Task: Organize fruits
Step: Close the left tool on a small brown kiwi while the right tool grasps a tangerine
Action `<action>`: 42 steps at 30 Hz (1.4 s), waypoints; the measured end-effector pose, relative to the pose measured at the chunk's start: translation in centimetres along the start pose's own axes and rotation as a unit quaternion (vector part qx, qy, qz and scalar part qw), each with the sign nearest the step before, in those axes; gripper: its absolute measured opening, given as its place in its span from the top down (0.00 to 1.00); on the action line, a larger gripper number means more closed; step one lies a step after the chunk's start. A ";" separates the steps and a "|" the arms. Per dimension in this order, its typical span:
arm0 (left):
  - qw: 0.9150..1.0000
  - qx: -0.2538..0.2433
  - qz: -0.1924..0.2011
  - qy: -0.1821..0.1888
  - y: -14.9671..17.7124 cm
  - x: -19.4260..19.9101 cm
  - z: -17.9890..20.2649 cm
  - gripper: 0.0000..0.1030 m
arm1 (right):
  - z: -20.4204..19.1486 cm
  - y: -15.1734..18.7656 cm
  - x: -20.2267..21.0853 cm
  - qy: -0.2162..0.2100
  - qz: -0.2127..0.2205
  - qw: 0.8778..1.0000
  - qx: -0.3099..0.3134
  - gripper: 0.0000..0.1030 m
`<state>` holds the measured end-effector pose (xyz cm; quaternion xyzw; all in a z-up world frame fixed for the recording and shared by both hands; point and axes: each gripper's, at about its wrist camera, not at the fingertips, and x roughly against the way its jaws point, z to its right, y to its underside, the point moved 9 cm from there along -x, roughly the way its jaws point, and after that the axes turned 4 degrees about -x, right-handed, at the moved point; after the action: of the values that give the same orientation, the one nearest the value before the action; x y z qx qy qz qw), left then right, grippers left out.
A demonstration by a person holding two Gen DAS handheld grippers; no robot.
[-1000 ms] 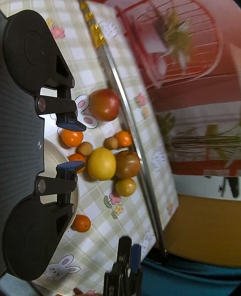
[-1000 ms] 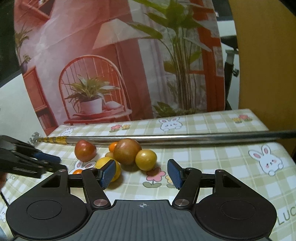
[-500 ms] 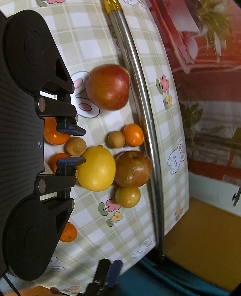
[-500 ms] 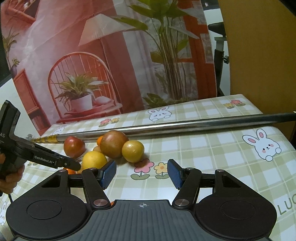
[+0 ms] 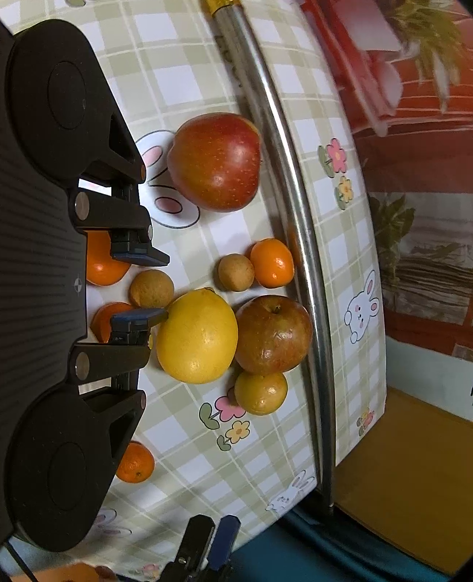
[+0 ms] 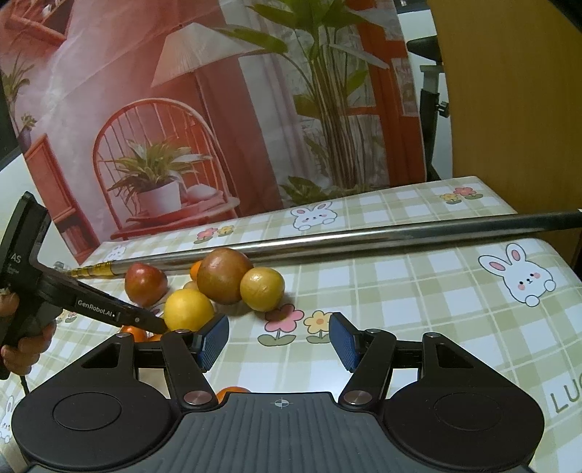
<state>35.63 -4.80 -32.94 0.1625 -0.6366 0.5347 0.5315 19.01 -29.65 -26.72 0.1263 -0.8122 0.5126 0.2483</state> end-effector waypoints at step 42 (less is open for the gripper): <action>0.993 0.091 0.072 -0.037 1.8 5.0 -1.9 0.75 | -0.7 0.6 0.6 -0.003 -0.010 1.000 0.000 0.44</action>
<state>33.25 -0.71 -29.83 0.1838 -0.6144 0.6211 0.4504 18.36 -28.75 -26.63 0.1358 -0.8116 0.5097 0.2511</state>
